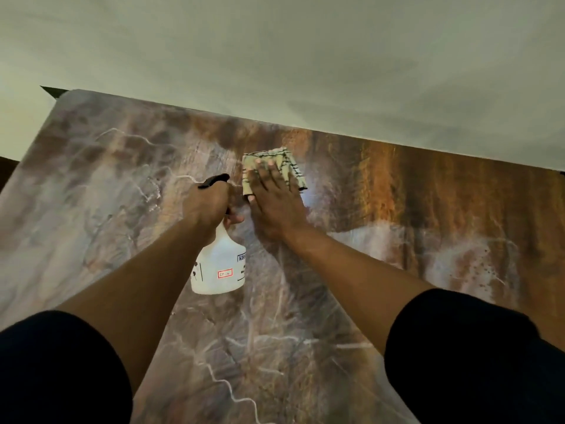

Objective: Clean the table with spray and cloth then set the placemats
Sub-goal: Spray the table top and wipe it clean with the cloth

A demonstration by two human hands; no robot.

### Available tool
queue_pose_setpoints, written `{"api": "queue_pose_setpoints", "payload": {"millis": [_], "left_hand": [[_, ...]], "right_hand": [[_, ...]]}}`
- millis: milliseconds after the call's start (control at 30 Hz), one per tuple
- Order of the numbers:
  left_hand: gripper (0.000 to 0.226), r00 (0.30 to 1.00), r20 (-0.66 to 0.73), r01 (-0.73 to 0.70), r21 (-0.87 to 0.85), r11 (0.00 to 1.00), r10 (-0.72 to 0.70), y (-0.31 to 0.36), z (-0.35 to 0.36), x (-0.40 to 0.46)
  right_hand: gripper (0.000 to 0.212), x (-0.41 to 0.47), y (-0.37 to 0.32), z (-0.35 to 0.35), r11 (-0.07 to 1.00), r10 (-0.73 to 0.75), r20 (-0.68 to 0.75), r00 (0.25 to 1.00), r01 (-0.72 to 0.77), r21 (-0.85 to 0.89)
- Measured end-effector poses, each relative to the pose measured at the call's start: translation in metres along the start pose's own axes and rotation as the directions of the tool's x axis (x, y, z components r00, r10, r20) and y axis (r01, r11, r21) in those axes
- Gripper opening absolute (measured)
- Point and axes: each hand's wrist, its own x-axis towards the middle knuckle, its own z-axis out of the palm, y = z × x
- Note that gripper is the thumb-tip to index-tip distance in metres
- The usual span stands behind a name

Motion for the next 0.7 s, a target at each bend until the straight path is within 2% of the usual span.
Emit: {"api": "queue_pose_setpoints", "payload": {"millis": [100, 200, 300, 433, 500, 567, 700], "left_hand": [[0.053, 1.000, 0.003, -0.015, -0.003, 1.000, 0.015, 0.003, -0.021, 0.018], [0.052, 1.000, 0.016, -0.011, -0.017, 1.000, 0.011, 0.005, -0.036, 0.035], [0.051, 0.999, 0.040, -0.015, -0.034, 0.999, 0.016, 0.008, -0.044, 0.044], [0.049, 0.998, 0.053, -0.025, -0.048, 0.999, 0.028, 0.008, -0.049, 0.048], [0.048, 0.999, 0.031, -0.034, -0.043, 0.999, 0.035, 0.007, -0.054, 0.052], [0.050, 1.000, 0.000, -0.024, -0.045, 0.999, 0.024, 0.006, -0.060, 0.056], [0.041, 0.998, -0.056, -0.001, -0.066, 0.998, -0.002, 0.008, -0.072, 0.057]], "right_hand": [[0.062, 0.022, 0.011, -0.005, 0.998, -0.059, 0.045, 0.997, 0.059, -0.006], [0.064, 0.050, 0.049, -0.020, 0.992, 0.124, -0.001, 0.992, -0.124, 0.029], [0.065, 0.073, 0.082, -0.033, 0.951, 0.306, -0.028, 0.951, -0.304, 0.058], [0.066, 0.087, 0.065, -0.027, 0.904, 0.428, -0.110, 0.897, -0.423, 0.066], [0.066, 0.093, 0.039, -0.024, 0.920, 0.392, -0.101, 0.914, -0.387, 0.067], [0.067, 0.103, 0.011, -0.021, 0.957, 0.289, -0.083, 0.954, -0.287, 0.030], [0.064, 0.115, -0.052, -0.003, 0.996, -0.049, 0.007, 0.999, 0.049, -0.080]]}}
